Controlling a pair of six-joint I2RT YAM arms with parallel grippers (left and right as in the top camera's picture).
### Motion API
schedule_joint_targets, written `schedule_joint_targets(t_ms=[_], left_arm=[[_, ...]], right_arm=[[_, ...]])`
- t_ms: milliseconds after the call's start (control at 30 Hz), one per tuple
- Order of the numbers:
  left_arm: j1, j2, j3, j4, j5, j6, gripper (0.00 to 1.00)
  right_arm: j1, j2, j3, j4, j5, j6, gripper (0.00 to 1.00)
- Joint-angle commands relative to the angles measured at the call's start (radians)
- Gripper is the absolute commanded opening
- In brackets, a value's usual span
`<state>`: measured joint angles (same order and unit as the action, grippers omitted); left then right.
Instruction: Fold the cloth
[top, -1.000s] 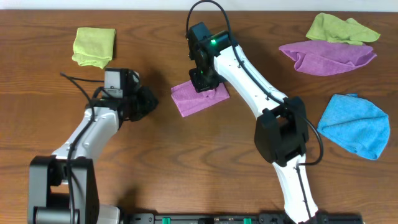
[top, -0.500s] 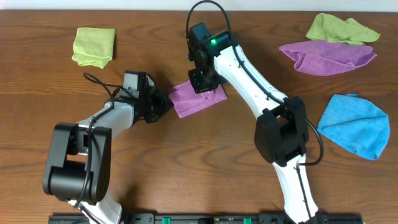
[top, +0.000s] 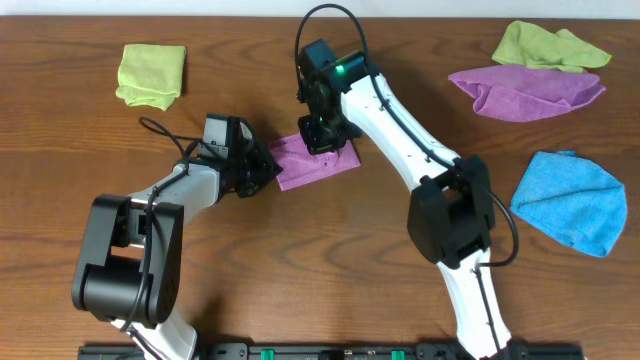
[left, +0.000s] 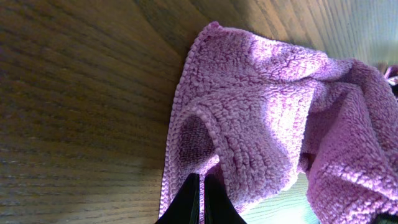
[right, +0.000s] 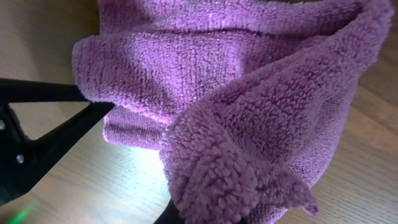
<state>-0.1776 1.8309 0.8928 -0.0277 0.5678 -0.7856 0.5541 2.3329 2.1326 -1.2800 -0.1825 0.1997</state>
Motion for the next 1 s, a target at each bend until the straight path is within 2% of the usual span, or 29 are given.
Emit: schedule_joint_targets(t_ms=[0,567,967], left_arm=[[-0.003,0.013,-0.001,-0.016,-0.032,0.000,0.06],[-0.003,0.013,-0.001,-0.082,-0.078,0.008,0.06],[-0.003,0.013,-0.001,-0.103,-0.100,0.008,0.05]], right_arm=[[0.010,0.008,0.013,-0.007,-0.044,-0.014,0.01],[0.010,-0.051,0.023,-0.017,-0.114,-0.014,0.01],[0.033,-0.055,0.123,-0.049,-0.123,-0.040,0.02]])
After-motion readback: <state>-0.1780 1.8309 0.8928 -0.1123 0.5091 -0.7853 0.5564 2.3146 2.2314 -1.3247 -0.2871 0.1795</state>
